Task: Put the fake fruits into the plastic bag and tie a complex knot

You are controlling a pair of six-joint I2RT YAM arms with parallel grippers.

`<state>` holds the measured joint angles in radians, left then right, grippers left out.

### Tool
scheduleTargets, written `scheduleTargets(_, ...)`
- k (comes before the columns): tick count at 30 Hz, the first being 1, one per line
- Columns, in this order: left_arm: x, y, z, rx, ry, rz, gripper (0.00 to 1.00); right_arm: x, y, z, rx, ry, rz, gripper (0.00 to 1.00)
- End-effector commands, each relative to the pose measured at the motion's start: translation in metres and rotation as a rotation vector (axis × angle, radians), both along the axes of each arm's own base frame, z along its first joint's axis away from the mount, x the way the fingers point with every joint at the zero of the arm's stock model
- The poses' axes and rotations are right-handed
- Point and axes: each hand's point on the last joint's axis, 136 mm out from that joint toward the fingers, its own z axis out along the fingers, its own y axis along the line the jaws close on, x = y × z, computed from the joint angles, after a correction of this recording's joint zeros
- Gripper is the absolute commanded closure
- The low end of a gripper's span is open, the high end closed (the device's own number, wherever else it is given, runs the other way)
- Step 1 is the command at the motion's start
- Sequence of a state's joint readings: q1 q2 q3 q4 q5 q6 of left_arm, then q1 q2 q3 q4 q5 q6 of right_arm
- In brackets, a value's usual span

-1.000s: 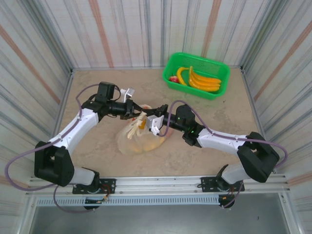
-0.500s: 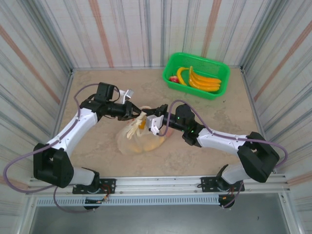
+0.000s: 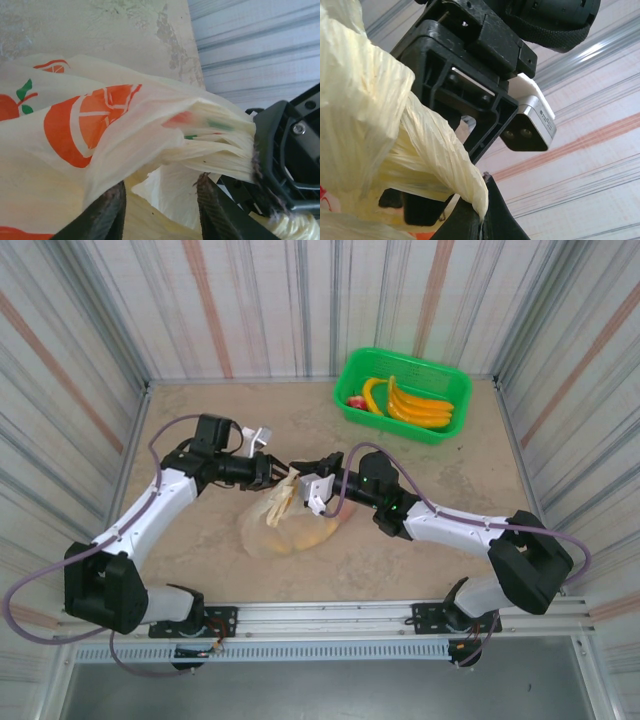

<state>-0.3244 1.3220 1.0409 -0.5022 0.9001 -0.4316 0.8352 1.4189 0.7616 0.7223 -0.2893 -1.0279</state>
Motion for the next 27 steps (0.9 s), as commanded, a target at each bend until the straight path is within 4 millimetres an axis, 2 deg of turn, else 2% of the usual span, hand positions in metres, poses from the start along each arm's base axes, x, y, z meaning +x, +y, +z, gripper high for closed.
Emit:
scheduleTargets(1,-0.002,-0.002,-0.001,0.017,-0.022,-0.022,0.52,0.001,-0.001,0.023,0.043,-0.013,0.007,1.0)
scheduleTargets(5,0.009,-0.005,-0.003,0.047,-0.027,-0.022,0.53,-0.001,0.001,0.027,0.049,-0.017,0.017,1.0)
scheduleTargets(10,0.018,-0.012,-0.01,0.144,-0.065,-0.027,0.62,-0.004,0.002,0.031,0.053,-0.02,0.027,1.0)
scheduleTargets(15,0.025,-0.016,-0.004,0.12,-0.107,-0.02,0.96,-0.001,0.0,0.03,0.043,-0.013,0.011,1.0)
scheduleTargets(16,0.025,-0.016,-0.002,0.114,-0.116,-0.019,1.0,0.0,-0.001,0.029,0.041,-0.009,0.007,1.0)
scheduleTargets(18,0.024,-0.016,-0.001,0.099,-0.122,-0.021,1.0,0.003,-0.003,0.026,0.03,0.008,-0.009,0.95)
scheduleTargets(21,0.024,-0.012,-0.001,0.08,-0.124,0.0,1.0,0.004,-0.008,0.02,-0.001,0.072,-0.024,0.77)
scheduleTargets(24,0.028,-0.006,-0.003,0.027,-0.097,0.034,1.0,-0.008,-0.013,0.019,-0.026,0.132,0.002,0.72)
scheduleTargets(25,0.03,-0.004,-0.003,0.006,-0.086,0.045,1.0,-0.012,-0.015,0.023,-0.009,0.149,0.005,0.68)
scheduleTargets(27,0.032,-0.003,-0.002,-0.028,-0.076,0.059,1.0,-0.019,-0.023,0.032,0.016,0.184,0.01,0.66)
